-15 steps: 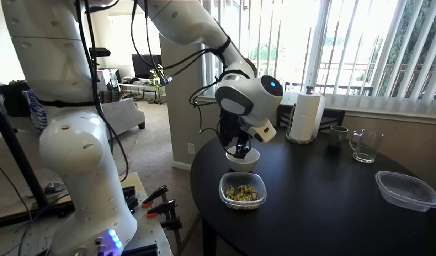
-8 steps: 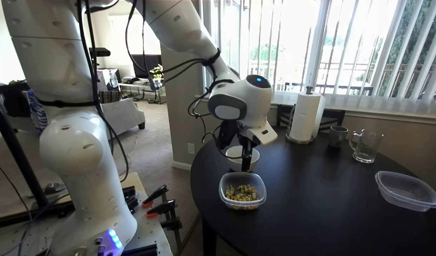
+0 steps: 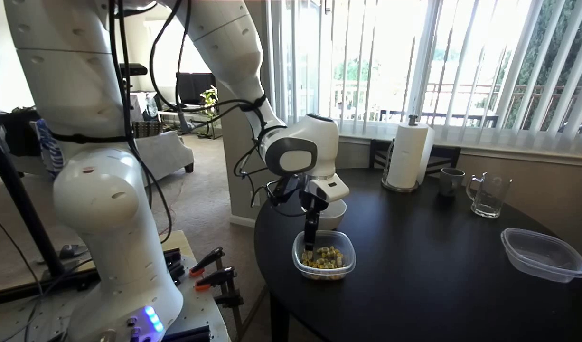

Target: Pick up the clear lunch box and pour all the candy into the white bowl

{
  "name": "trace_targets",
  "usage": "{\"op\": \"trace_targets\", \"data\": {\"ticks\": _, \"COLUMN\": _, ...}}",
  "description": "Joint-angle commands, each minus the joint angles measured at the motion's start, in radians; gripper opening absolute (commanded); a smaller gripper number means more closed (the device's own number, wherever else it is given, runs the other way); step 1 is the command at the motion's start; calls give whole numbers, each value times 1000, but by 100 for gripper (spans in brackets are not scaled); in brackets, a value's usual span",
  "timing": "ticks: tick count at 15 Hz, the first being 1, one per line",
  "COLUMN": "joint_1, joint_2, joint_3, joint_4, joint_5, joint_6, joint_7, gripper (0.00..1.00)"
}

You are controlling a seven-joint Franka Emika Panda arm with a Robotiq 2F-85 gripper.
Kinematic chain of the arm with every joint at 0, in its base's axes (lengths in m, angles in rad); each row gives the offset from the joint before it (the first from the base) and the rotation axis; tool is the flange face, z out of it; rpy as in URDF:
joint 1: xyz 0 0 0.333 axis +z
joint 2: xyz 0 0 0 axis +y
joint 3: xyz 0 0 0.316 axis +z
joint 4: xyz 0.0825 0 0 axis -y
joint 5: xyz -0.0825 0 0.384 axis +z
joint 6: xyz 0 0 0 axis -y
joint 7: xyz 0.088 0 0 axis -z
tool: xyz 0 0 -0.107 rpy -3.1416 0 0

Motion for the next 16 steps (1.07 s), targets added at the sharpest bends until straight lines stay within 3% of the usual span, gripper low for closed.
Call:
{"op": "trace_targets", "data": {"ticks": 1, "joint_1": 7, "joint_2": -77, "joint_3": 19, "joint_4": -66, "joint_5": -63, "joint_6": -2, "joint_7": 39, "gripper": 100}}
{"op": "trace_targets", "data": {"ticks": 10, "joint_1": 47, "joint_2": -68, "joint_3": 113, "joint_4": -6, "joint_5": 86, "joint_6": -9, "joint_7": -52, "gripper": 100}}
{"op": "trace_targets", "data": {"ticks": 16, "joint_1": 44, "joint_2": 39, "joint_3": 108, "joint_4": 124, "joint_5": 119, "joint_6": -40, "joint_7": -2, "gripper": 100}}
